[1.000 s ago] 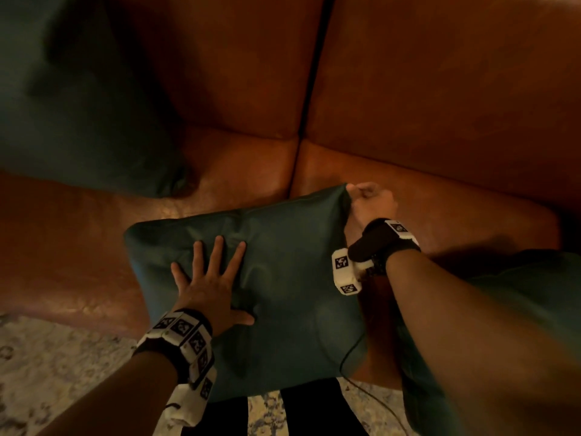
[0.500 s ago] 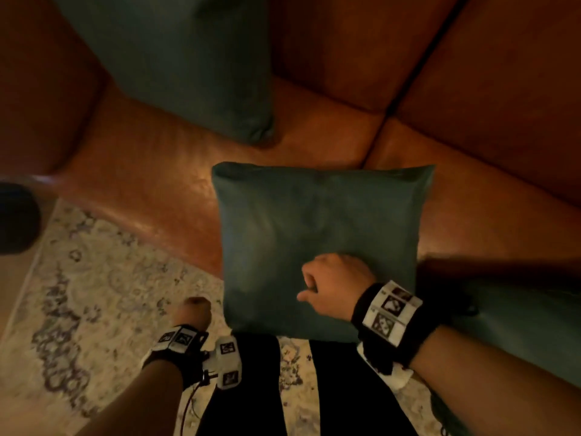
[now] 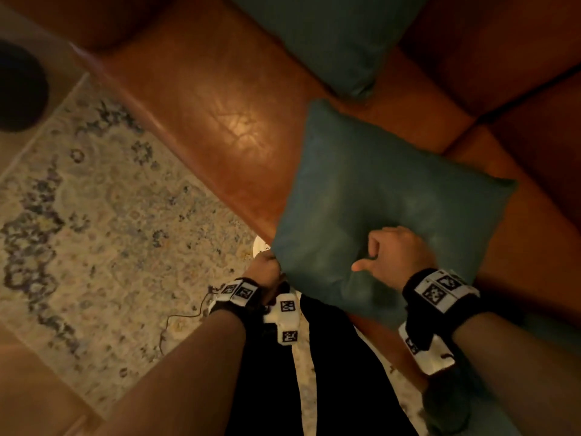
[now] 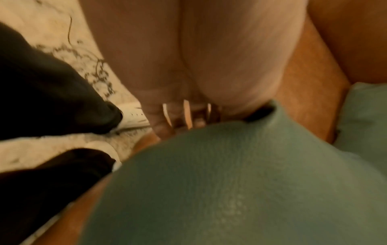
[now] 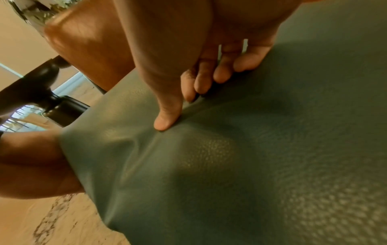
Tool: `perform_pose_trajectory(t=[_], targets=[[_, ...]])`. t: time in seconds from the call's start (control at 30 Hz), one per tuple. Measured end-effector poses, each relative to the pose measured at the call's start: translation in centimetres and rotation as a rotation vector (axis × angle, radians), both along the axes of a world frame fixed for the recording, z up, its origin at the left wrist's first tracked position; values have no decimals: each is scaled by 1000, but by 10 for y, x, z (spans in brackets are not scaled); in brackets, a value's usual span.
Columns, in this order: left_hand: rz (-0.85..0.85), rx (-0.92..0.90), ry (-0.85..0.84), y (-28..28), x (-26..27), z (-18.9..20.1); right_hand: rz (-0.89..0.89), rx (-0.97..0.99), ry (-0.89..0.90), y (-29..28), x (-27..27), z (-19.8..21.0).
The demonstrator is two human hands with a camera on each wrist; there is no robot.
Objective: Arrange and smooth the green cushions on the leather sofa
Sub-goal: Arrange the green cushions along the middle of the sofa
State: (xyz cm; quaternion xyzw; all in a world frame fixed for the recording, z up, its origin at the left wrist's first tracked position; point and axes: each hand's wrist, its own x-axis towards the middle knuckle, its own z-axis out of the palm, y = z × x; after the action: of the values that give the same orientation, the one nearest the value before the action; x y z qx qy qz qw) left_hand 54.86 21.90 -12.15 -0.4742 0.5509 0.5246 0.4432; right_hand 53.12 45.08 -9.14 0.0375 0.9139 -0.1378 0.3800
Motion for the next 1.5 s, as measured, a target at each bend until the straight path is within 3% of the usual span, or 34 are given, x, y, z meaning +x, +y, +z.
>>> perform_pose_trajectory(t=[0.17,0.23,0.33,0.43,0.47,0.57,0.63,0.7,0.83,0.97,1.03,1.2,1.4,1.43,1.5], targets=[[-115,-16,119,-4,-13,-5,-73,53,-50,-6,-13,-3],[-112,-100,171,-13,-3,-13,-87,81,-30,-5,-11,-6],[22,-243,52,-31,25,-27,-135,134,-18,-7,-9,-7],[-51,-304,-68,-40,41,-18,-208,185,-94,-11,-8,-8],[72,-305,-42,-43,40,-18,-221,186,-100,-12,-7,-9],[169,-230,42,-50,25,-22,-223,181,-81,-16,-5,-10],[460,-159,37,-58,12,-26,-220,189,-62,-18,-4,-10],[626,-25,64,-68,9,-27,-214,199,-46,-18,-5,-13],[387,28,126,-76,18,-29,-222,202,-34,-18,-3,-17],[109,-134,229,-78,34,-37,-209,171,-18,-13,-3,-16],[55,-197,242,-71,39,-34,-209,167,-18,-12,-1,-12],[-244,-364,260,-67,22,-29,-200,140,-4,-17,4,-7],[-201,-281,167,-89,8,-30,-352,43,52,4,25,5],[-278,-348,202,-96,6,-31,-407,2,67,10,33,5],[-651,-541,306,-95,-3,-16,-560,-86,80,27,56,7]])
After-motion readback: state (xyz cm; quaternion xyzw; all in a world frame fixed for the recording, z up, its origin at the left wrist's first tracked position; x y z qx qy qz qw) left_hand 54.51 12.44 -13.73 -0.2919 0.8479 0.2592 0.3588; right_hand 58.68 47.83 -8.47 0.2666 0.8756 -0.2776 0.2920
